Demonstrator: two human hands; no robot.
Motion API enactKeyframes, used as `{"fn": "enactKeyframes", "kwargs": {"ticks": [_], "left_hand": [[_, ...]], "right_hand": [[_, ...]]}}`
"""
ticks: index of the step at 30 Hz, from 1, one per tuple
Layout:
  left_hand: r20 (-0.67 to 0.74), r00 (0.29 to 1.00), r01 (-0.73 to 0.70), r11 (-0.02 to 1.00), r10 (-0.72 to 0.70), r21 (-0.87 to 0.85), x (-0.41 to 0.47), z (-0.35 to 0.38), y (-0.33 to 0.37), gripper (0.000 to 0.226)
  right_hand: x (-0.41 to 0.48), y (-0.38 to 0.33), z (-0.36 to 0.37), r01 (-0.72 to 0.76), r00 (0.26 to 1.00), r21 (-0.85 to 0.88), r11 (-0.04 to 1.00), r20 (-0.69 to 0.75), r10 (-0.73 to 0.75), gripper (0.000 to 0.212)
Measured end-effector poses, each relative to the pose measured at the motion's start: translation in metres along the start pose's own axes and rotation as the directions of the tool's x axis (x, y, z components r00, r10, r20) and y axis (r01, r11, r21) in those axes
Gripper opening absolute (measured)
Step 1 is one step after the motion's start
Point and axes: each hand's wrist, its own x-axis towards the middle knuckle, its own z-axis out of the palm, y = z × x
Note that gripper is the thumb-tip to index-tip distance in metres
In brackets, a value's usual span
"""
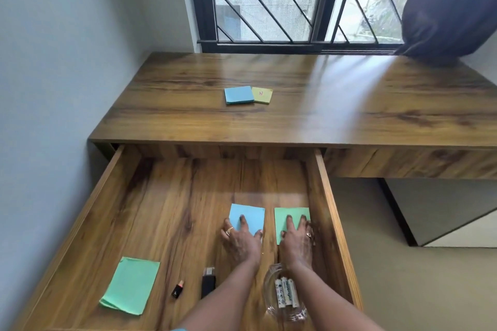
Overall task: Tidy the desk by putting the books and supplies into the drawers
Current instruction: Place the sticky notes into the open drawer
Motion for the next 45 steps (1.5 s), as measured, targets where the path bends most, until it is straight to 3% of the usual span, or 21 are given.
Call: {"fn": "enactKeyframes", "kwargs": {"ticks": [11, 16, 19, 22, 24, 27, 35, 41, 45], "left_hand": [[-0.021, 1.0, -0.002, 0.999, 0.002, 0.033, -0.002, 0.0, 0.01, 0.071], [-0.108, 0.993, -0.041, 0.999, 0.042, 0.013, 0.001, -0.014, 0.013, 0.066], [-0.229, 0.962, -0.153, 0.988, 0.146, -0.013, 0.014, -0.039, 0.024, 0.059], [-0.351, 0.908, -0.275, 0.958, 0.23, -0.084, 0.043, -0.078, 0.043, 0.048], [-0.406, 0.865, -0.347, 0.936, 0.295, -0.06, 0.073, -0.107, 0.056, 0.045], [-0.332, 0.845, -0.418, 0.905, 0.42, 0.082, 0.129, -0.152, 0.079, 0.052], [-0.103, 0.815, -0.531, 0.805, 0.571, 0.265, 0.263, -0.213, 0.139, 0.077], [0.134, 0.806, -0.577, 0.716, 0.576, 0.393, 0.333, -0.217, 0.187, 0.112], [0.208, 0.805, -0.59, 0.712, 0.556, 0.38, 0.358, -0.224, 0.2, 0.105]], "right_hand": [[0.005, -0.006, -0.005, -0.016, 0.999, -0.013, 1.0, 0.028, 0.017, 0.056], [0.01, -0.016, -0.02, 0.089, 0.991, -0.017, 0.996, -0.102, -0.09, 0.051], [0.025, -0.028, -0.035, 0.204, 0.946, -0.072, 0.976, -0.243, -0.216, 0.05], [0.058, -0.054, -0.06, 0.339, 0.813, -0.155, 0.928, -0.448, -0.372, 0.039], [0.085, -0.077, -0.079, 0.356, 0.777, -0.162, 0.92, -0.496, -0.388, 0.027], [0.122, -0.119, -0.115, 0.358, 0.789, -0.126, 0.925, -0.488, -0.372, 0.012], [0.25, -0.19, -0.152, 0.348, 0.884, -0.092, 0.933, -0.299, -0.359, 0.034], [0.333, -0.213, -0.164, 0.332, 0.939, -0.037, 0.942, -0.085, -0.334, 0.082], [0.358, -0.218, -0.163, 0.292, 0.953, 0.096, 0.952, 0.053, -0.298, 0.096]]}}
